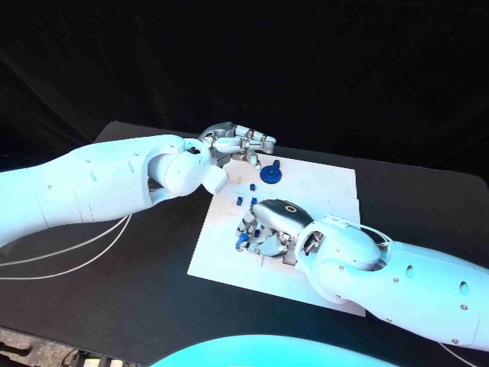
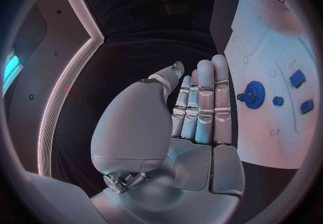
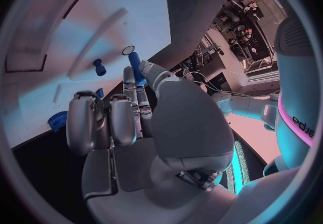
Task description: Assemble the parts on the task board
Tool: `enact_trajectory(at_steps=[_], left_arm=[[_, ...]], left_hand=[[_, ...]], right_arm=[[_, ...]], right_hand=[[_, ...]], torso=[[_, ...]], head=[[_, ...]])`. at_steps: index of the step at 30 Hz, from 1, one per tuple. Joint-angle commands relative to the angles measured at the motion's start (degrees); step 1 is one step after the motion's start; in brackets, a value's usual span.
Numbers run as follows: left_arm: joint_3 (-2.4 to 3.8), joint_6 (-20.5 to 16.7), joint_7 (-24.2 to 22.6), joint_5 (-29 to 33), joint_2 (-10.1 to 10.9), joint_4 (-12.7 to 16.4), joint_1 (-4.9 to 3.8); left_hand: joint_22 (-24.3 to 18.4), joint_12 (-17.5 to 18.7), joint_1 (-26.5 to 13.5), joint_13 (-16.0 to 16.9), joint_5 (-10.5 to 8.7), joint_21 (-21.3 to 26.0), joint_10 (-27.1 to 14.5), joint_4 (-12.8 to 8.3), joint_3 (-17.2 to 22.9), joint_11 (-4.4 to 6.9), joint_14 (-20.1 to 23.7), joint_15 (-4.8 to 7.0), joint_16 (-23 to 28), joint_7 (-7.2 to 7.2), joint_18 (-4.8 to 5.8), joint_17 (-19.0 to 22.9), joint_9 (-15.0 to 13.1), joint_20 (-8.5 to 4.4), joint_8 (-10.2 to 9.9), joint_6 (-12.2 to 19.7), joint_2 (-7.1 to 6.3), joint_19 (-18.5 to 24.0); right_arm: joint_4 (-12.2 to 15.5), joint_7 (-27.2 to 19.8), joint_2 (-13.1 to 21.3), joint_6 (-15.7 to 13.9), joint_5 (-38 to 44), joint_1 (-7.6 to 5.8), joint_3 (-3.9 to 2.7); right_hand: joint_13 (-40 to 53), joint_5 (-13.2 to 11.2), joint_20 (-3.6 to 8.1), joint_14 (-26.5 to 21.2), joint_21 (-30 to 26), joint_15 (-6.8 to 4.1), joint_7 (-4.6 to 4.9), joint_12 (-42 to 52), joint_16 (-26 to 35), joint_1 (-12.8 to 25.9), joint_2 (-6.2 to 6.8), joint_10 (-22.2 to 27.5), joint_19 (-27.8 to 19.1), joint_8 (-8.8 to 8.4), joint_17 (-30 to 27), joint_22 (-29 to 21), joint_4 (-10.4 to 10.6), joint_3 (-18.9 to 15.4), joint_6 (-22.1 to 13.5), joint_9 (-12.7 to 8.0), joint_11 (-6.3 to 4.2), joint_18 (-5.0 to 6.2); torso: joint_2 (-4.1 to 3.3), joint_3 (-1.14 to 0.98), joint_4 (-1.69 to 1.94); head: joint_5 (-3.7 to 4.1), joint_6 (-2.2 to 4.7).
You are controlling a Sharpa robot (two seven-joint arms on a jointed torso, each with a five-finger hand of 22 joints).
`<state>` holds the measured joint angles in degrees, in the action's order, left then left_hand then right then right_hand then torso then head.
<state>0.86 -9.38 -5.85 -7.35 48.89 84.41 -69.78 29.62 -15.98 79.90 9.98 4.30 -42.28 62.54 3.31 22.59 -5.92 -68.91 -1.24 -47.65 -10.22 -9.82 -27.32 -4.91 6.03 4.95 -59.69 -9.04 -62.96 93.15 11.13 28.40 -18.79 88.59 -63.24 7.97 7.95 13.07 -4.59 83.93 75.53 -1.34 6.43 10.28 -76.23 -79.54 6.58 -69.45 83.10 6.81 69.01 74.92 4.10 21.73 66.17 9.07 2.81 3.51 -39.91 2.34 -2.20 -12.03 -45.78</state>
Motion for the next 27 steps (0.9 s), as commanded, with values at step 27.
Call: enact_trajectory(at_steps=[27], left_arm=[[0.02, 0.94, -0.19, 0.37, 0.02, 0.18, -0.04]], left_hand=[[-0.05, -0.32, -0.2, 0.05, 0.01, 0.25, -0.46, 0.14, -0.35, 0.02, 0.24, -0.07, 0.21, 0.16, -0.74, 0.08, 0.07, 0.31, -0.23, 0.26, 0.17, -0.19]], right_arm=[[-1.01, 5.1, -1.01, 2.07, 5.4, 0.7, 0.15]], right_hand=[[0.1, 0.37, -0.07, 2.33, 0.37, -0.04, 0.21, -0.29, -0.38, 0.27, -0.23, -0.01, 0.67, 0.07, 0.11, 9.03, 0.15, -0.04, 0.01, 0.17, 0.22, -0.48]], torso=[[0.05, 0.0, 0.05]], head=[[-0.15, -0.51]])
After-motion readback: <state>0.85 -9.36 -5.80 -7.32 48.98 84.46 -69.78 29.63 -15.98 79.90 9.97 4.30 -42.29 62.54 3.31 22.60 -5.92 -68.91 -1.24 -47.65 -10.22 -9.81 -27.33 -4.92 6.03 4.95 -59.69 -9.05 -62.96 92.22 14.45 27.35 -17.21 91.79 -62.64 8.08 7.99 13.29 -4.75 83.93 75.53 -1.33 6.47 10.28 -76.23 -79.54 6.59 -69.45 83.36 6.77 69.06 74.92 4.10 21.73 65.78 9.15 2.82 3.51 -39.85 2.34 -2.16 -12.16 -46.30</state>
